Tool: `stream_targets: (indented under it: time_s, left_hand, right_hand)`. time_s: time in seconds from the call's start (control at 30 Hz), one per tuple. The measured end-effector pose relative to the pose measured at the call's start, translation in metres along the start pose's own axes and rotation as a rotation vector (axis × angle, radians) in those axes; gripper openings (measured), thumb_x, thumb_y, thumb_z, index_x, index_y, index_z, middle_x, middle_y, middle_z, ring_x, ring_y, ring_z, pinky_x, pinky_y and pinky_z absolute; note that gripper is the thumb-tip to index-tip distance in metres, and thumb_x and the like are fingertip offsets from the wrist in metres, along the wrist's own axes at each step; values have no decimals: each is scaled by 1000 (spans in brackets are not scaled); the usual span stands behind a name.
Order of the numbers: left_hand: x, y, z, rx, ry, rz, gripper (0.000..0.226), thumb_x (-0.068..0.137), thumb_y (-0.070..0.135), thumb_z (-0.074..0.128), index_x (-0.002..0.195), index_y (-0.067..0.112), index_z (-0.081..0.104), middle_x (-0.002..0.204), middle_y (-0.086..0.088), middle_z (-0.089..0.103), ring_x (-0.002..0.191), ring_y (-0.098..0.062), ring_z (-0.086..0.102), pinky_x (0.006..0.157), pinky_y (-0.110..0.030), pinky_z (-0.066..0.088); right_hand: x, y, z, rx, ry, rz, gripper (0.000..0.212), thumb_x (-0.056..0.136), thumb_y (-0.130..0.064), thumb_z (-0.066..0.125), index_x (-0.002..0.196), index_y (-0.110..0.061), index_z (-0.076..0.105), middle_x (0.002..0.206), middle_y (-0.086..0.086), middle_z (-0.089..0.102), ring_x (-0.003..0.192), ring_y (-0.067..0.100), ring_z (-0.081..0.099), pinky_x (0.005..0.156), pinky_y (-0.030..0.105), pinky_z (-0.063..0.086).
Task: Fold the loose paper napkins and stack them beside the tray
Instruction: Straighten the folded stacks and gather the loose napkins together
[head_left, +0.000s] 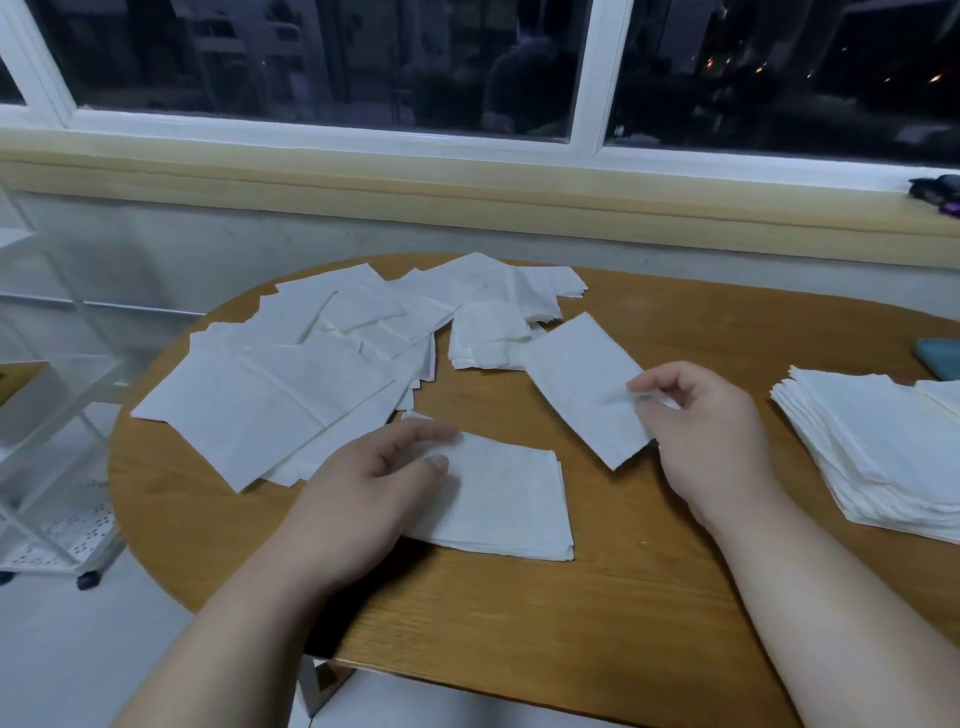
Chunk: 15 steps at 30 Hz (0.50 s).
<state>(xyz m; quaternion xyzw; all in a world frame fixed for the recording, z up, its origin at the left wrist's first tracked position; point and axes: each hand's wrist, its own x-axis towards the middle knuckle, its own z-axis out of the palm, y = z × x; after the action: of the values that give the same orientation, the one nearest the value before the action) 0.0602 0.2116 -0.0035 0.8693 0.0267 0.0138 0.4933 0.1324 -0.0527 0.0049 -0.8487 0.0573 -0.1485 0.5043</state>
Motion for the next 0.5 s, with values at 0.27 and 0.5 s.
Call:
stream_targets:
  time_s: [0.27, 0.5]
  left_hand:
    - [2, -8, -2, -148, 33, 73, 69, 83, 88, 16, 140, 59, 41, 143, 37, 44, 135, 17, 33, 116, -17, 23]
    - [1, -6, -8, -181, -64, 54, 72, 69, 97, 2, 136, 78, 19, 146, 29, 45, 145, 0, 30, 124, -38, 16]
  right_hand:
    - [-20, -11, 6, 618, -435, 32, 46, 85, 20, 59, 66, -19, 74, 75, 3, 70, 63, 17, 63, 55, 24, 48]
    - [-30, -13, 24, 326, -606, -117, 44, 87, 14, 64, 71, -25, 77, 80, 4, 75, 72, 15, 66, 70, 26, 51]
